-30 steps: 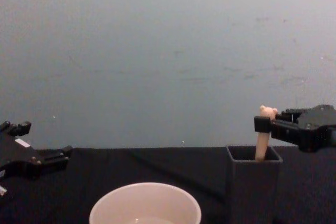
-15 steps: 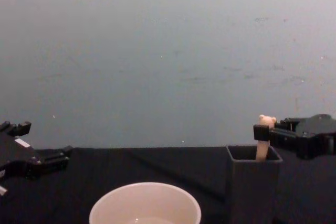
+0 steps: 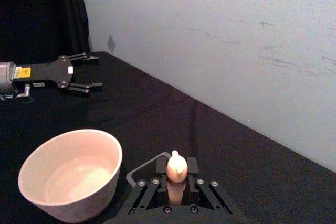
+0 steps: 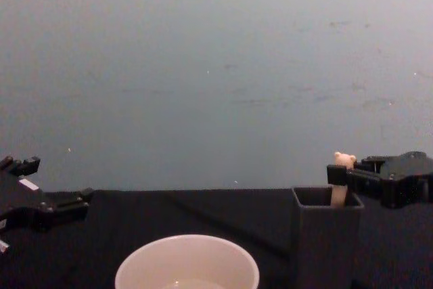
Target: Pick up the stirring spoon with one hand, stir inside the cup, then place it back in its original position.
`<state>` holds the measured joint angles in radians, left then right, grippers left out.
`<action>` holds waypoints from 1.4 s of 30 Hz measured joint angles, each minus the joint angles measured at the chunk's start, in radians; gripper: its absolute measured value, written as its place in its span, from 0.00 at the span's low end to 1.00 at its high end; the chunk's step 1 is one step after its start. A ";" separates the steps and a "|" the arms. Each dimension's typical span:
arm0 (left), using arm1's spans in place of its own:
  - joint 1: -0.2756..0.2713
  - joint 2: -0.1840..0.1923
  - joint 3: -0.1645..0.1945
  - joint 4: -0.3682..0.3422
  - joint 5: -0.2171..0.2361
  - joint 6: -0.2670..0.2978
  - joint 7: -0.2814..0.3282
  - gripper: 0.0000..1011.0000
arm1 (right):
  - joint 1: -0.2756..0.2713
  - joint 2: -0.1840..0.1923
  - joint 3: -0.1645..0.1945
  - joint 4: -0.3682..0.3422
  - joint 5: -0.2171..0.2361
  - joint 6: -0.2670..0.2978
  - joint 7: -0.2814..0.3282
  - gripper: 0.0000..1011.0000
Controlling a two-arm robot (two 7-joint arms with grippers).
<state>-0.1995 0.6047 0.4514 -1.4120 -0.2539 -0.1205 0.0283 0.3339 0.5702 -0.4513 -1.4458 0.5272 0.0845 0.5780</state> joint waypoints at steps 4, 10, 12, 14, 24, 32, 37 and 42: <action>0.000 0.000 0.000 0.000 0.000 0.000 0.000 0.99 | 0.000 0.000 0.000 0.000 -0.001 0.000 -0.001 0.21; 0.000 0.000 0.000 0.000 0.000 0.000 0.000 0.99 | 0.000 0.000 0.000 0.000 -0.001 0.000 -0.001 0.21; 0.000 0.000 0.000 0.000 0.000 0.000 0.000 0.99 | 0.000 0.000 0.000 0.000 -0.001 0.000 0.000 0.21; 0.000 0.000 0.000 0.000 0.000 0.000 0.000 0.99 | 0.000 0.000 0.000 0.000 -0.001 -0.001 0.000 0.21; 0.000 0.000 0.000 0.000 0.000 0.000 0.000 0.99 | 0.000 0.001 0.000 0.000 -0.001 -0.001 0.000 0.43; 0.000 0.000 0.000 0.000 0.000 0.000 0.000 0.99 | 0.000 0.001 0.000 -0.001 -0.001 -0.001 0.001 0.68; 0.000 0.000 0.000 0.000 0.000 0.000 0.000 0.99 | 0.000 0.001 0.000 -0.001 -0.001 -0.001 0.001 0.82; 0.000 0.000 0.000 0.000 0.000 0.000 0.000 0.99 | 0.000 0.001 0.000 -0.001 -0.001 -0.001 0.001 0.95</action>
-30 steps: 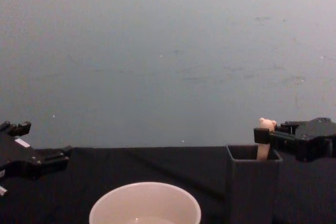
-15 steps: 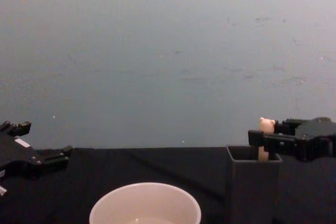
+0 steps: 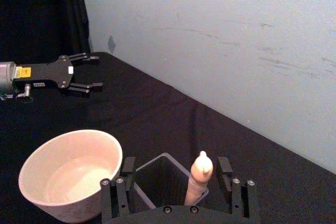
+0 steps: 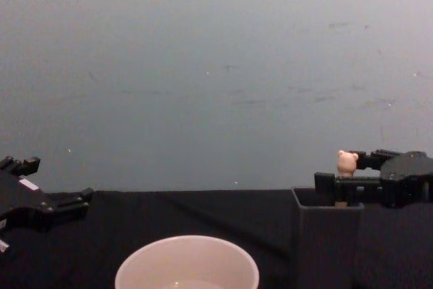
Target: Pick up the stirring spoon with one hand, stir inside the cup, then place it back in its original position.
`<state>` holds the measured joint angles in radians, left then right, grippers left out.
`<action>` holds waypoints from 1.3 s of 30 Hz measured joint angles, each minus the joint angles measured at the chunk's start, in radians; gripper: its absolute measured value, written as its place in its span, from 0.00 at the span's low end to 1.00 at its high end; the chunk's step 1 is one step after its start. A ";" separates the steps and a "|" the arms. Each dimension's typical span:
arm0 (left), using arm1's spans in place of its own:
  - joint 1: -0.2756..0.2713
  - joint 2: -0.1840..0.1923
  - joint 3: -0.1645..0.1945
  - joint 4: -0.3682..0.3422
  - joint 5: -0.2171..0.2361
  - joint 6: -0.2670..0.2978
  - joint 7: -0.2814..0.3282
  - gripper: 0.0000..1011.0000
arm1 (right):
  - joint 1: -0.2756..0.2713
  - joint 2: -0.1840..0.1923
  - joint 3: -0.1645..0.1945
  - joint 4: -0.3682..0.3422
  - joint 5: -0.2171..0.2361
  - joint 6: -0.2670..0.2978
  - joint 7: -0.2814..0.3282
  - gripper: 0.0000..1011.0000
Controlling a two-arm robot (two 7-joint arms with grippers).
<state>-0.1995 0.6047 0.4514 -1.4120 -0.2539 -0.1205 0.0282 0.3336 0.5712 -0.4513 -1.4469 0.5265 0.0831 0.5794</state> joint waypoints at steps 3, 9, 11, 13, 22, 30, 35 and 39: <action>0.000 0.000 0.000 0.000 0.000 0.000 0.000 0.99 | -0.001 0.000 0.000 0.000 0.000 -0.002 -0.002 0.99; 0.000 0.000 0.000 0.000 0.000 0.000 0.000 0.99 | -0.011 -0.006 0.016 -0.007 -0.014 -0.028 -0.030 0.99; 0.000 0.000 0.000 0.000 0.000 0.000 0.000 0.99 | -0.015 -0.011 0.025 -0.010 -0.020 -0.038 -0.047 0.99; 0.000 0.000 0.000 0.000 0.000 0.000 0.000 0.99 | -0.022 -0.021 0.037 -0.014 -0.026 -0.050 -0.072 0.99; 0.000 0.000 0.000 0.000 0.000 0.000 0.000 0.99 | -0.076 -0.095 0.141 -0.042 -0.063 -0.145 -0.262 0.99; 0.000 0.000 0.000 0.000 0.000 0.000 0.000 0.99 | -0.115 -0.137 0.168 -0.034 -0.213 -0.155 -0.463 0.99; 0.000 0.000 0.000 0.000 0.000 0.000 0.000 0.99 | -0.131 -0.155 0.146 0.011 -0.330 -0.153 -0.555 0.99; 0.000 0.000 0.000 0.000 0.000 0.000 0.000 0.99 | -0.139 -0.167 0.134 0.047 -0.375 -0.154 -0.584 0.99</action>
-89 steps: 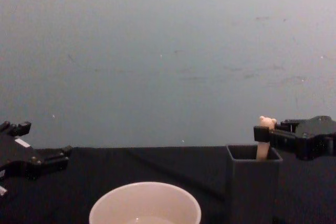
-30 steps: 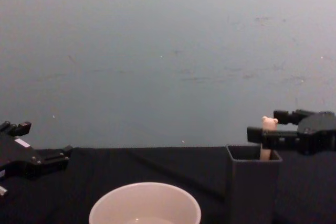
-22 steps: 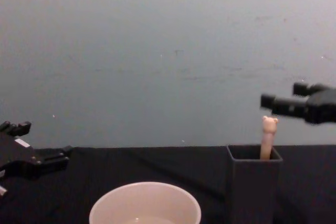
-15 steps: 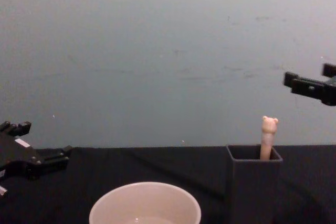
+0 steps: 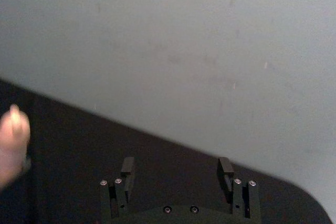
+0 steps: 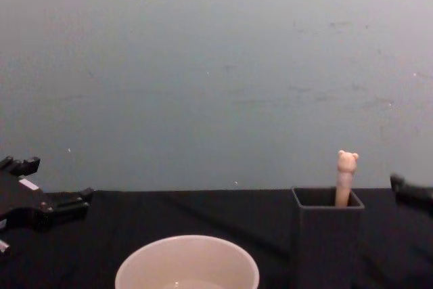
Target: Pick up the stirring spoon with one hand, stir inside the cup, then place it back in its original position.
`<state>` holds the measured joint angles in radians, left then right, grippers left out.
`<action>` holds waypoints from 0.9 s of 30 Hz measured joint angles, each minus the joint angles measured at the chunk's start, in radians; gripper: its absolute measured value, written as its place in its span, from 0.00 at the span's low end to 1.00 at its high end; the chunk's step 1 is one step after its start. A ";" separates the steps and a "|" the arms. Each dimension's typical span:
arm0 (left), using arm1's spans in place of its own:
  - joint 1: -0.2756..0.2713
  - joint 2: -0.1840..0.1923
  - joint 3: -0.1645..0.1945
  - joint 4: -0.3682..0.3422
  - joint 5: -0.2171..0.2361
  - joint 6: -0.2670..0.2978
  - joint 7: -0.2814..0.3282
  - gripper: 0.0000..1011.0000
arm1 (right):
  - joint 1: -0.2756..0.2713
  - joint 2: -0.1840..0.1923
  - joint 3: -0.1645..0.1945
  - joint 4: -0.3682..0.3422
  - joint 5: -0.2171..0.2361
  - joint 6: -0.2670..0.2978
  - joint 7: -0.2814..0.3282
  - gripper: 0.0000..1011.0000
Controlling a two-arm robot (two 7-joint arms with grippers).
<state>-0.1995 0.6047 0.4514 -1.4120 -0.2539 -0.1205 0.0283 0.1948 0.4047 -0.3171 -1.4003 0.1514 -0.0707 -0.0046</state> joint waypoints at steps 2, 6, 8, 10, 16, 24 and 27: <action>0.000 0.000 0.000 0.000 0.000 0.000 0.000 0.99 | -0.004 -0.007 -0.005 0.022 -0.019 0.002 -0.010 0.99; 0.000 0.000 0.000 0.000 0.000 0.000 0.000 0.99 | -0.007 -0.015 -0.008 0.047 -0.035 0.006 -0.015 0.99; 0.000 0.000 0.000 0.000 0.000 0.000 0.000 0.99 | -0.007 -0.015 -0.008 0.046 -0.035 0.005 -0.015 0.99; 0.000 0.000 0.000 0.000 0.000 0.000 0.000 0.99 | -0.007 -0.014 -0.008 0.043 -0.035 0.005 -0.015 0.99; 0.000 0.000 0.000 0.000 0.000 0.000 0.000 0.99 | -0.007 -0.012 -0.007 0.039 -0.032 0.005 -0.014 0.99; 0.000 0.000 0.000 0.000 0.000 0.000 0.000 0.99 | -0.006 -0.011 -0.007 0.035 -0.029 0.005 -0.013 0.99; 0.000 0.000 0.000 0.000 0.000 0.000 0.000 0.99 | -0.006 -0.011 -0.006 0.034 -0.028 0.005 -0.012 0.99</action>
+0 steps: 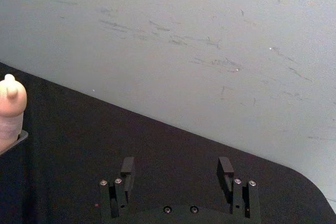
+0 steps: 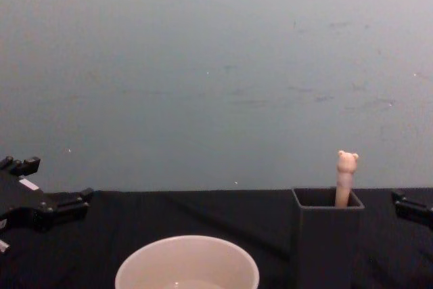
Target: Pick up the stirring spoon with one hand, stir inside the cup, then place it back in its original position.
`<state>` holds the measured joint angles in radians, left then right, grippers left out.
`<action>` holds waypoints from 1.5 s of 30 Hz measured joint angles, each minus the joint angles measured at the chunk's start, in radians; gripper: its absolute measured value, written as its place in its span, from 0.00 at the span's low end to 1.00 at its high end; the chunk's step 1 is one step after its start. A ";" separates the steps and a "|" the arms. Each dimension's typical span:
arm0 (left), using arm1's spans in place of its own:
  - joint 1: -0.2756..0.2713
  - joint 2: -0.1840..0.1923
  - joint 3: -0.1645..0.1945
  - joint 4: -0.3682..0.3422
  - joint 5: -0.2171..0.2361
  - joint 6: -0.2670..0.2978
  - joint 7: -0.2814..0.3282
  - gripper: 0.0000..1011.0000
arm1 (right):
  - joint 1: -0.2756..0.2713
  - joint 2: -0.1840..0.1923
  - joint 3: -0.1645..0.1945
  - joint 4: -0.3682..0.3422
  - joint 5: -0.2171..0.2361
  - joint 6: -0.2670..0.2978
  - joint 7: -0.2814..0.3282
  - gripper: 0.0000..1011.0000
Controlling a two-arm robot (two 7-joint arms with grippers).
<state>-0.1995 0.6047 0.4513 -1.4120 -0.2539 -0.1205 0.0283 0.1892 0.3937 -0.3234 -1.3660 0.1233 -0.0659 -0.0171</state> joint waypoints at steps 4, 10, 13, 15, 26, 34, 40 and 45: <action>0.000 0.000 0.000 0.000 0.000 0.000 0.000 0.99 | 0.000 0.000 0.000 -0.001 0.001 0.000 0.000 0.99; 0.000 0.000 0.000 0.000 0.000 0.000 0.000 0.99 | 0.001 0.001 0.000 -0.002 0.002 -0.001 0.001 0.99; 0.000 0.000 0.000 0.000 0.000 0.000 0.000 0.99 | 0.001 0.001 0.000 -0.002 0.002 -0.001 0.001 0.99; 0.000 0.000 0.000 0.000 0.000 0.000 0.000 0.99 | 0.001 0.001 0.000 -0.002 0.002 -0.001 0.001 0.99; 0.000 0.000 0.000 0.000 0.000 0.000 0.000 0.99 | 0.001 0.001 0.000 -0.003 0.003 -0.001 0.001 0.99; 0.000 0.000 0.000 0.000 0.000 0.000 0.000 0.99 | 0.000 0.001 0.000 -0.003 0.003 -0.001 0.001 0.99; 0.000 0.000 0.000 0.000 0.000 0.000 0.000 0.99 | 0.000 0.001 0.000 -0.003 0.003 -0.001 0.001 0.99; 0.000 0.000 0.000 0.000 0.000 0.000 0.000 0.99 | 0.000 0.001 0.000 -0.003 0.003 -0.001 0.001 0.99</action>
<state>-0.1995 0.6046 0.4514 -1.4120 -0.2539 -0.1205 0.0283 0.1896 0.3950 -0.3232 -1.3690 0.1260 -0.0669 -0.0161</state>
